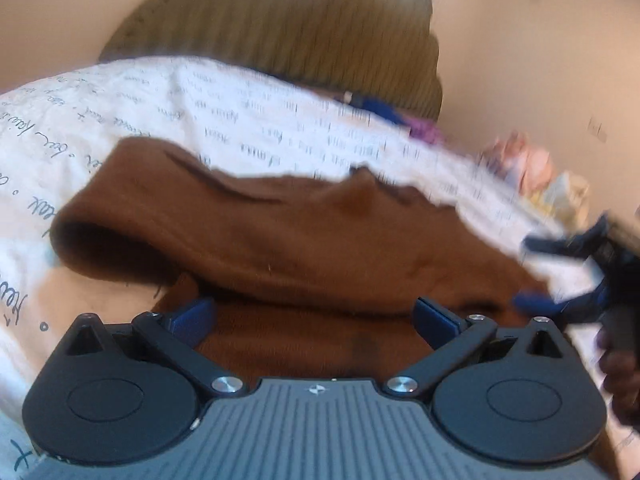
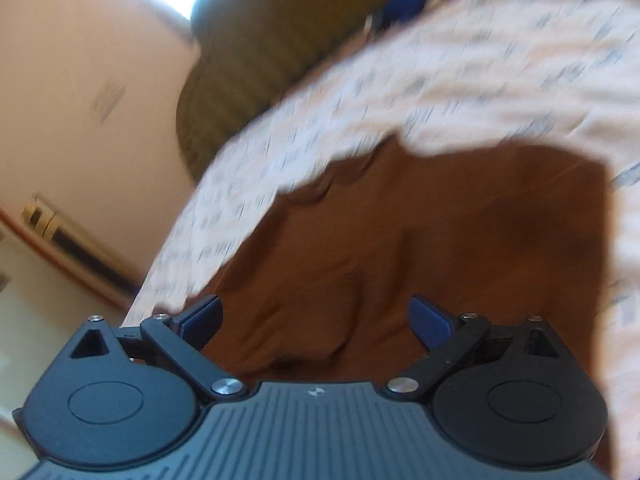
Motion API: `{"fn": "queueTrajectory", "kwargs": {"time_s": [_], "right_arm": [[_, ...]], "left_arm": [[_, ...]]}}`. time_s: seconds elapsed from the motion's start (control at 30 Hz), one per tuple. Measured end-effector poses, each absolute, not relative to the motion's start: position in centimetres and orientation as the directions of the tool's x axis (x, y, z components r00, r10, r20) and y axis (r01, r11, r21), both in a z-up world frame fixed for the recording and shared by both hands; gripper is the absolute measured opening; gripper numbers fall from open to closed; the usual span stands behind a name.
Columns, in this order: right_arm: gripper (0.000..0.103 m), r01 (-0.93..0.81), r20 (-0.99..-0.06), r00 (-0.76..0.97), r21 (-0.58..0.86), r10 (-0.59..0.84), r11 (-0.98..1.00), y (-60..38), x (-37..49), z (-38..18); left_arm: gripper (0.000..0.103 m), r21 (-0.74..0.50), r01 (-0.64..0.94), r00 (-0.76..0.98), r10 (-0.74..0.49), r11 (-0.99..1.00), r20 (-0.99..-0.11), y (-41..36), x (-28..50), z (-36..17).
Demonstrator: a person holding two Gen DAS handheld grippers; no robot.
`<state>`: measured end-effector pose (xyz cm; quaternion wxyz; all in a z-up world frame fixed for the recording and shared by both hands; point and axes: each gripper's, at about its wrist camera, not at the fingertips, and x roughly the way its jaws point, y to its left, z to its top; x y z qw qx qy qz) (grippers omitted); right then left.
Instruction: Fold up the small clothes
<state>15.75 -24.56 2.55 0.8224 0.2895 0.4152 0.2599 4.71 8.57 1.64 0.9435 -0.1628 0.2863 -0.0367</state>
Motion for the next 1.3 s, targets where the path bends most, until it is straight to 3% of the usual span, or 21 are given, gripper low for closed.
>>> {"fn": "queueTrajectory", "kwargs": {"time_s": [0.13, 0.17, 0.23, 0.27, 0.47, 0.53, 0.7, 0.83, 1.0, 1.1, 1.23, 1.3], "right_arm": [[0.099, -0.189, -0.596, 0.463, 0.657, 0.656, 0.730, -21.7, 17.1, 2.2], [0.092, -0.196, -0.602, 0.461, 0.647, 0.652, 0.737, -21.2, 17.2, 2.2], [0.051, -0.208, -0.620, 0.463, 0.619, 0.634, 0.757, -20.4, 17.2, 2.3], [0.021, -0.197, -0.645, 0.453, 0.601, 0.616, 0.774, -20.2, 17.4, 2.2], [0.020, -0.203, -0.641, 0.441, 0.611, 0.629, 0.765, -20.3, 17.6, 2.2], [0.007, -0.208, -0.632, 0.454, 0.611, 0.628, 0.764, -20.7, 17.7, 2.7], [0.006, -0.255, -0.537, 0.534, 0.634, 0.653, 0.730, -23.6, 17.1, 6.1], [0.006, -0.190, -0.554, 0.595, 0.608, 0.583, 0.771, -28.4, 16.7, 6.2], [0.006, 0.021, -0.604, 0.653, 0.618, 0.457, 0.786, -36.6, 16.3, 2.6], [0.006, 0.062, -0.607, 0.663, 0.629, 0.439, 0.775, -39.3, 15.8, 1.2], [0.006, 0.034, -0.564, 0.671, 0.672, 0.482, 0.740, -39.8, 15.8, 1.2], [0.008, -0.001, -0.522, 0.658, 0.721, 0.543, 0.693, -39.5, 15.9, 1.5]], "left_arm": [[0.103, -0.314, -0.034, 0.824, -0.151, 0.949, -0.546, 8.5, 5.1, 1.6], [0.103, -0.315, -0.034, 0.825, -0.151, 0.948, -0.544, 8.5, 5.2, 1.5], [0.103, -0.343, -0.037, 0.829, -0.162, 0.939, -0.535, 8.9, 5.4, 1.2], [0.103, -0.359, -0.039, 0.831, -0.169, 0.933, -0.529, 9.0, 5.5, 1.1], [0.103, -0.393, -0.036, 0.838, -0.186, 0.919, -0.512, 9.4, 5.2, 0.9], [0.103, -0.398, -0.035, 0.839, -0.189, 0.917, -0.510, 9.5, 5.1, 0.9], [0.103, -0.401, -0.035, 0.839, -0.191, 0.916, -0.510, 9.4, 5.0, 0.9], [0.103, -0.411, -0.031, 0.843, -0.196, 0.911, -0.500, 9.6, 4.8, 1.0], [0.102, -0.485, 0.006, 0.896, -0.220, 0.875, -0.386, 11.1, 2.8, 3.0], [0.103, -0.542, -0.032, 0.934, -0.168, 0.840, -0.314, 13.4, 3.2, 4.9], [0.102, -0.557, -0.163, 0.915, -0.087, 0.815, -0.395, 17.3, 7.6, 5.7], [0.102, -0.595, -0.194, 0.888, -0.118, 0.780, -0.444, 18.8, 9.2, 5.2]]}}
